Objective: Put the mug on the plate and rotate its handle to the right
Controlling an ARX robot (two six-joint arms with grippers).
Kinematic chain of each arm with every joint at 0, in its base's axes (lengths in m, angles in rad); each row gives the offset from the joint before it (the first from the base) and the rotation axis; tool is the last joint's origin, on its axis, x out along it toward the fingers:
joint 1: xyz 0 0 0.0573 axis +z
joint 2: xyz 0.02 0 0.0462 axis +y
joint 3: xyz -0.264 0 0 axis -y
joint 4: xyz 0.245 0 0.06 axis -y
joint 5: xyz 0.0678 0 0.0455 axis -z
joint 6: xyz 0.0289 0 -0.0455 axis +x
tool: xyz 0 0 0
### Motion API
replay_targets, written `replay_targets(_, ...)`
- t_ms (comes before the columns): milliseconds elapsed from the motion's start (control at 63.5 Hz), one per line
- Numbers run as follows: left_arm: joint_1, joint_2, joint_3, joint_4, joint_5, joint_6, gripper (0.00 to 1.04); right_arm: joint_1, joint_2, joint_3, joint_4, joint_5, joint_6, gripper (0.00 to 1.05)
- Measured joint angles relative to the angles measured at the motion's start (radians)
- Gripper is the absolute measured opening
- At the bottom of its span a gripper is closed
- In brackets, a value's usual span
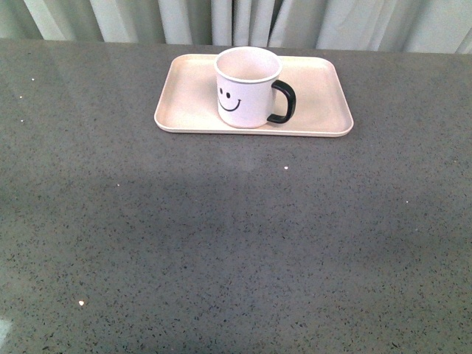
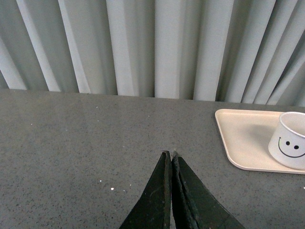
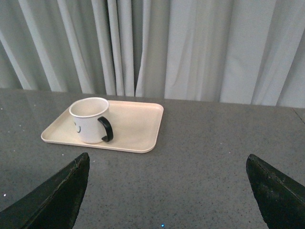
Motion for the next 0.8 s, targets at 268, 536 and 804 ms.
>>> replay_targets(268, 0.0, -0.195, -0.012, -0.173, 0.0, 0.0, 0.01, 0.0, 0.0, 0.0, 0.0, 0.0, 0.0, 0.96)
replay_targets(536, 0.0, -0.361, -0.012, -0.328, 0.0, 0.0, 0.01, 0.0, 0.0, 0.0, 0.0, 0.0, 0.0, 0.96)
replay_targets(804, 0.0, -0.487, -0.012, -0.451, 0.0, 0.0, 0.01, 0.0, 0.0, 0.0, 0.0, 0.0, 0.0, 0.96)
